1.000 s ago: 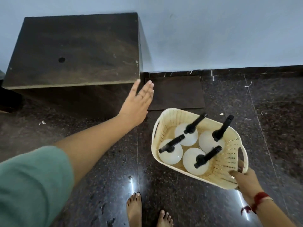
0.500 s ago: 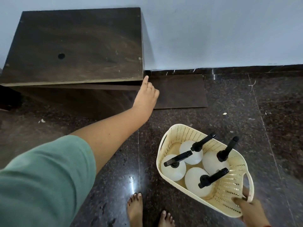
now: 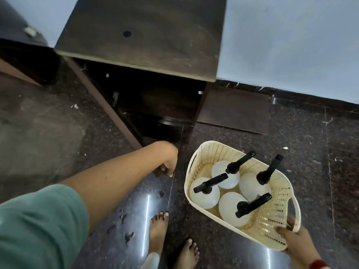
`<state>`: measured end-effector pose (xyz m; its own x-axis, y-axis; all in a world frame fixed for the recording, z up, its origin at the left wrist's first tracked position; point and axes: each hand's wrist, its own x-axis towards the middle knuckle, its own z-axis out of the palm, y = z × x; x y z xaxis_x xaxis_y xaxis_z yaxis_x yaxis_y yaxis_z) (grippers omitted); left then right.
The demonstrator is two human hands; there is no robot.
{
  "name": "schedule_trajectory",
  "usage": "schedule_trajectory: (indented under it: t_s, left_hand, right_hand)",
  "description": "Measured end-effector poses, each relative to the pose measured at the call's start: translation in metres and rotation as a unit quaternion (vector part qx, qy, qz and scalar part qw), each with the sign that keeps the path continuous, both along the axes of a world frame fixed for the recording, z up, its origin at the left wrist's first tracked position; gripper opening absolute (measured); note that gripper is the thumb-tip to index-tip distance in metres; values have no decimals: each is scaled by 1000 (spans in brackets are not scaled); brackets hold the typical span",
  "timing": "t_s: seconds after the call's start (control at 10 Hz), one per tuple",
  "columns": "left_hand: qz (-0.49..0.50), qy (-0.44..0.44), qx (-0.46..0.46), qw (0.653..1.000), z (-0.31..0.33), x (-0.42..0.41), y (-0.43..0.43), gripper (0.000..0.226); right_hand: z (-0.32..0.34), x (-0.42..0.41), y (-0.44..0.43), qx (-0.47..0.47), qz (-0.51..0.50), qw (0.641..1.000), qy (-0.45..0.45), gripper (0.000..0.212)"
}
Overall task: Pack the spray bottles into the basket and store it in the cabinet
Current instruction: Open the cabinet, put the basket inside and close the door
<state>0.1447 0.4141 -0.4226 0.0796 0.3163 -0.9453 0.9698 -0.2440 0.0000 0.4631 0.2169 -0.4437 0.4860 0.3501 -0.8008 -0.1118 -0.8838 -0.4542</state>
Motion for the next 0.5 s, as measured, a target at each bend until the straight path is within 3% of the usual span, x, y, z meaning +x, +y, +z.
schedule_trajectory:
  t_s: [0.1,0.2,0.3,0.4,0.5]
  left_hand:
    - [82,44,-61,994,-12,-28,-19,56]
    - [68,81,-99,989,-16,-60,-37,31]
    - [63,87,-62,992,-2,-101,-35,23]
    - [208,-81,-123,967,-36,-51,-133,41]
    - [753,-145,-185,615,-101,17,-246,48]
  right_hand:
    - [3,-13,13,5,27,1000,7,52]
    - [4,-34,23,10,57,998,25,52]
    - [1,-58,32,13,88,995,36,53]
    - [-6,-81,42,12,105,994,39,53]
    - [-9,-105,51,15,122,991,54,53]
